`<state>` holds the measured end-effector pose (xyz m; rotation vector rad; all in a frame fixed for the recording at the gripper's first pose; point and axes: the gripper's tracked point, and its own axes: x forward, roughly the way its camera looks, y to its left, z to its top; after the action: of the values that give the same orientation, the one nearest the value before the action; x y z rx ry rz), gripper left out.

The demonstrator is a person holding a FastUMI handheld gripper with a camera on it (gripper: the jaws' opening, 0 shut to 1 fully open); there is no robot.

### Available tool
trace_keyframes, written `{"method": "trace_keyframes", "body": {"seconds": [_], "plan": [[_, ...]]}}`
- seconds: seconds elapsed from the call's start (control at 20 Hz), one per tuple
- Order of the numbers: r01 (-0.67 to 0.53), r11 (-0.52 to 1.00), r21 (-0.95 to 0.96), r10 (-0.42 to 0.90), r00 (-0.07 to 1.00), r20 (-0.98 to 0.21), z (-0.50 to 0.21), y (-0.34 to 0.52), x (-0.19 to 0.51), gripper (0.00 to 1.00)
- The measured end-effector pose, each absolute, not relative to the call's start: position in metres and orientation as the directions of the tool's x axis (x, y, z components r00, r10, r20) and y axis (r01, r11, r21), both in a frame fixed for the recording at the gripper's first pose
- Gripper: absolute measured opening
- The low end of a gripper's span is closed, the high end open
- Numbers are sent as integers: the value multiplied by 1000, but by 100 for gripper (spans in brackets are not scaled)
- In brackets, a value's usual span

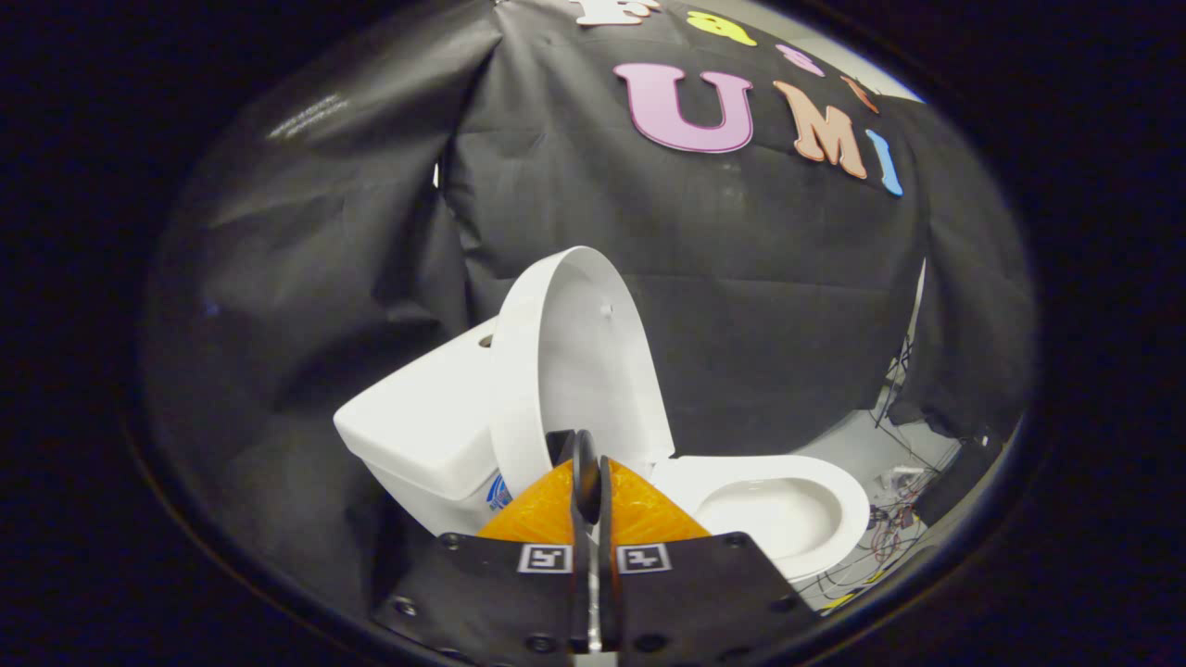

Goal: Open the toilet lid.

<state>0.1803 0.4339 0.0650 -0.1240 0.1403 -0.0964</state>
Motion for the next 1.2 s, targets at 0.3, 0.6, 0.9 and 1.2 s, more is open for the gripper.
{"method": "trace_keyframes", "body": {"seconds": [0.3,0.6,0.9,1.2], "plan": [[49,998,-40,-53,993,-104,67,424,168,74],[-46,993,-113,33,993,-112,71,443,143,99],[-72,984,-164,63,996,-60,95,423,102,99],[-54,972,-228,45,998,-48,107,367,67,99]]}}
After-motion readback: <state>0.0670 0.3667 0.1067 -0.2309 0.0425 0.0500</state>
